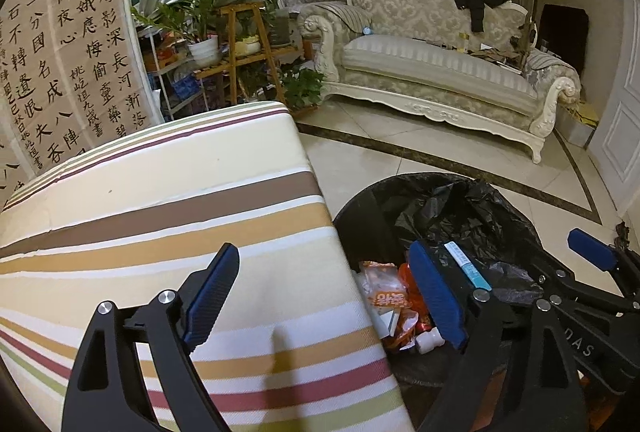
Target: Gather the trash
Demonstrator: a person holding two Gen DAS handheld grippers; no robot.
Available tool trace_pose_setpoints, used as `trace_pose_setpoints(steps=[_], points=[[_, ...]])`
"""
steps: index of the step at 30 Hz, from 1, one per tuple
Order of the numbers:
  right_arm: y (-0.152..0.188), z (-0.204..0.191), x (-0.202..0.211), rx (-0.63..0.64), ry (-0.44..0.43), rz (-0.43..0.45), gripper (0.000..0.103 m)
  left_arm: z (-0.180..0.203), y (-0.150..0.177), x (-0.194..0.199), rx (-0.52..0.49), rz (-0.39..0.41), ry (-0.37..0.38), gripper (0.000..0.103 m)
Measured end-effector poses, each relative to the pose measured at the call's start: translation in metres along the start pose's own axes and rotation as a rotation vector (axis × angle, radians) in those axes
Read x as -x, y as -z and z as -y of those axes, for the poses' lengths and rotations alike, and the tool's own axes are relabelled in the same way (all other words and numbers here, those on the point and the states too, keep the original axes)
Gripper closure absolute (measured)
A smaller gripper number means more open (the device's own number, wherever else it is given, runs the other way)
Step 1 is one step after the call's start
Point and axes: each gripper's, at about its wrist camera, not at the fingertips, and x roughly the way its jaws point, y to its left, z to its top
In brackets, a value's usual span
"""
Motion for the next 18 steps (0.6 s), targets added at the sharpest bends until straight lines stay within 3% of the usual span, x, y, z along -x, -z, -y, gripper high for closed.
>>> trace_pose_setpoints(steps=[18], points=[[0.01,-0.025,0.055,0.035,-0.023,0.077,0.024,-0.019,0.013,0.046,0.029,0.068,-0.007,0.018]])
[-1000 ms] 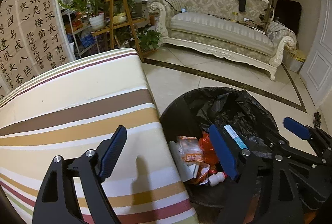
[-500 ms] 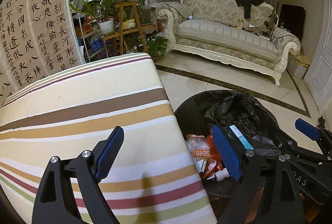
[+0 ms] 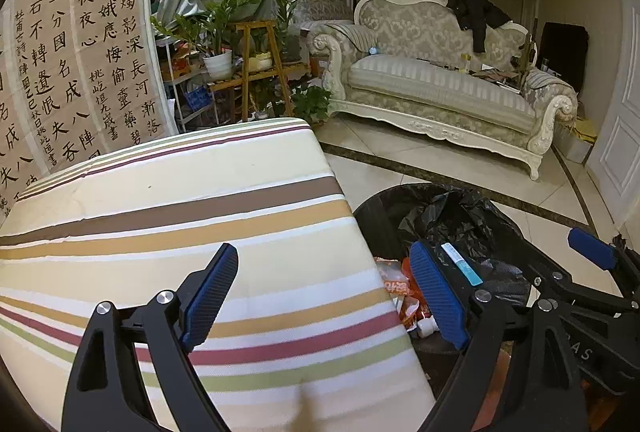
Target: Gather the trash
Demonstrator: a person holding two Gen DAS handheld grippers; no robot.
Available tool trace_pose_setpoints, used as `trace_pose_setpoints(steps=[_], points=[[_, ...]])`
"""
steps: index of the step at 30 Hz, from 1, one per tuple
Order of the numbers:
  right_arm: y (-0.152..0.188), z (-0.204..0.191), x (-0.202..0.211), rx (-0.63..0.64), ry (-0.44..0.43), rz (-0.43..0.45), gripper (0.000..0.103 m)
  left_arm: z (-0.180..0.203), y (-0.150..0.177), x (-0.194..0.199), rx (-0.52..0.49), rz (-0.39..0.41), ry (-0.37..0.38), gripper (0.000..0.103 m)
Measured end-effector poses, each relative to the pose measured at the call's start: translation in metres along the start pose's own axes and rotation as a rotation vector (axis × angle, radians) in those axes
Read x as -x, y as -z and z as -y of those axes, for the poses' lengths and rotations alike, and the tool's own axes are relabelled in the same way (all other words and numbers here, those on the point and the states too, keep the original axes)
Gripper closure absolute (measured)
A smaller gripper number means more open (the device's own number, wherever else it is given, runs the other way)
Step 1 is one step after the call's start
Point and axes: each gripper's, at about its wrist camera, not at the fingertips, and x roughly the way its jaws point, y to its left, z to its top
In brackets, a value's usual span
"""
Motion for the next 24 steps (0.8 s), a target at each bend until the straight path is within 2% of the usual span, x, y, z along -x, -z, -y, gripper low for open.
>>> trace_pose_setpoints(steps=[12,24], points=[[0.003,-0.011,0.034,0.025,-0.002,0.059,0.022,-0.011,0.007,0.022,0.023,0.036,-0.003,0.018],[0.003,-0.013,0.039,0.033,0.003,0.075,0.019,-0.016,0.009,0.028,0.036,0.047,-0.005,0.018]])
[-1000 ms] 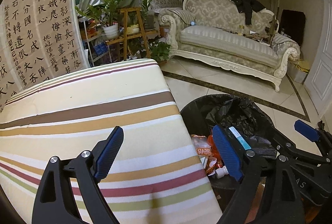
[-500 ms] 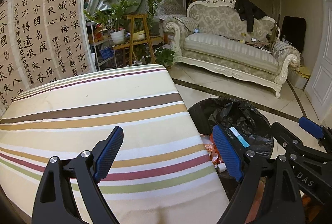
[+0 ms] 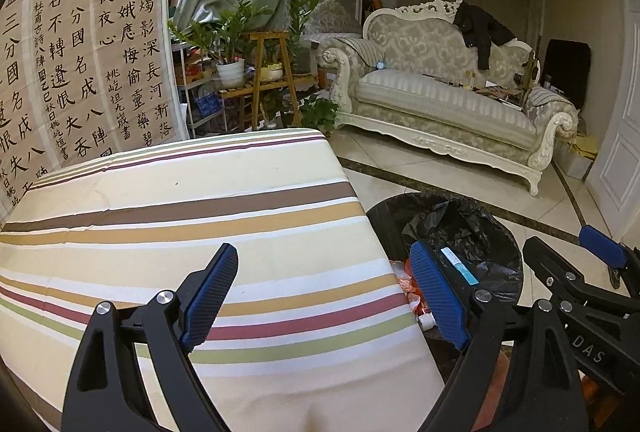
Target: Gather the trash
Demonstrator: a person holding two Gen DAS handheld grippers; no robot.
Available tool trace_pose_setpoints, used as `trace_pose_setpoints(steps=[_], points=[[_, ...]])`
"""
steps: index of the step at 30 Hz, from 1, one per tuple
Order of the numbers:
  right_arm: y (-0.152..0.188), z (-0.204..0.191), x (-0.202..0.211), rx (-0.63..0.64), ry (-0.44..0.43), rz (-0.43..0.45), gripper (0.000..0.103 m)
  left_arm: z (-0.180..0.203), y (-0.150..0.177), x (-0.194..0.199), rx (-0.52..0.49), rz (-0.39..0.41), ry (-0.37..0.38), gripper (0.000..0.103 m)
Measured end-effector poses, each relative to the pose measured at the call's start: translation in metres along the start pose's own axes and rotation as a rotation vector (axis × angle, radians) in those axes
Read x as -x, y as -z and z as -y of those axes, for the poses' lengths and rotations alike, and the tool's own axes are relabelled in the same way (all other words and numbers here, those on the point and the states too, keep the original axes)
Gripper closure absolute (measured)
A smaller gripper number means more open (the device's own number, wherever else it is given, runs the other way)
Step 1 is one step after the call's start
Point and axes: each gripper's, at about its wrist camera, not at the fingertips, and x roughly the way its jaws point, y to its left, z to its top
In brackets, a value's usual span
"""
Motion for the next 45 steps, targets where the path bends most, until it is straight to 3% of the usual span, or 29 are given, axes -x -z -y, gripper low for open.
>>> trace_pose_setpoints(steps=[45], points=[[0.002,-0.0069,-0.0008,0.007,0.002,-0.004,0.019,-0.0064,0.0054,-0.0045,0.022,-0.022,0.003,0.018]])
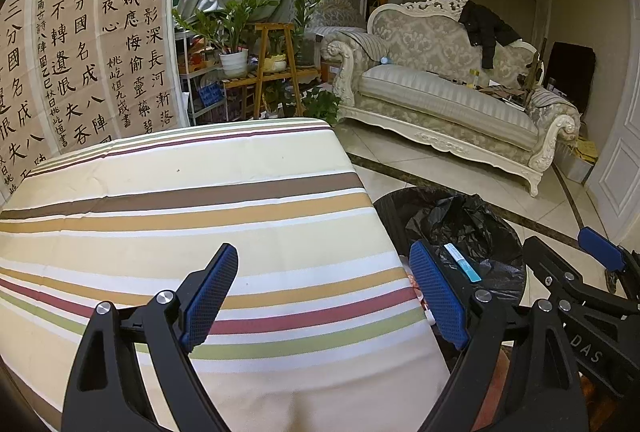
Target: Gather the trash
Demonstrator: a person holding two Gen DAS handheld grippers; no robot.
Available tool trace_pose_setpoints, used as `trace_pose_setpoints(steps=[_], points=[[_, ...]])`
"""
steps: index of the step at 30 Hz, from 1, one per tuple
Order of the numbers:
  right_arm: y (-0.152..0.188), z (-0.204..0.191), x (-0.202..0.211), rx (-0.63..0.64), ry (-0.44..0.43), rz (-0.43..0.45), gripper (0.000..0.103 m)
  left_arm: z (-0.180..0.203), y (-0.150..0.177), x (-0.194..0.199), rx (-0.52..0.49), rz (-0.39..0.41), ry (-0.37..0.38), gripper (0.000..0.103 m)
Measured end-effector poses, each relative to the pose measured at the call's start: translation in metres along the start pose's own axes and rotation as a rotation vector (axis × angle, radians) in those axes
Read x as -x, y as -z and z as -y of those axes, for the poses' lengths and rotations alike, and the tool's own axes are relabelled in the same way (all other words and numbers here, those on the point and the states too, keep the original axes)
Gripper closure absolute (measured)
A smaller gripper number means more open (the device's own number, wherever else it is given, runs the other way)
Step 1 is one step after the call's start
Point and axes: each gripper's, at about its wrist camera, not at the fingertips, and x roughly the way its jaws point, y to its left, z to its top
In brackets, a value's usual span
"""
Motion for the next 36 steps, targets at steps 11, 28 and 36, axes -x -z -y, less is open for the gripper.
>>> trace_pose_setpoints(steps=[11,28,36], points=[[-0.0005,0.0002,0.0,-0.001,-0.001,0.0,0.019,0.0072,0.0029,-0.0024,-0.015,0.01,-0.003,0.018],[0.0012,-0.0015,-0.0025,0.001,-0.003,-0.003,0.019,0.0059,0.0001,0.0012,-0.014,0.041,-0.006,0.018],[0.0025,-0.0027,-0.0059,0.001,-0.002,-0.008,0.019,0.0031,0.0006,-0.0024,-0.003,0.023,0.013,0.018]])
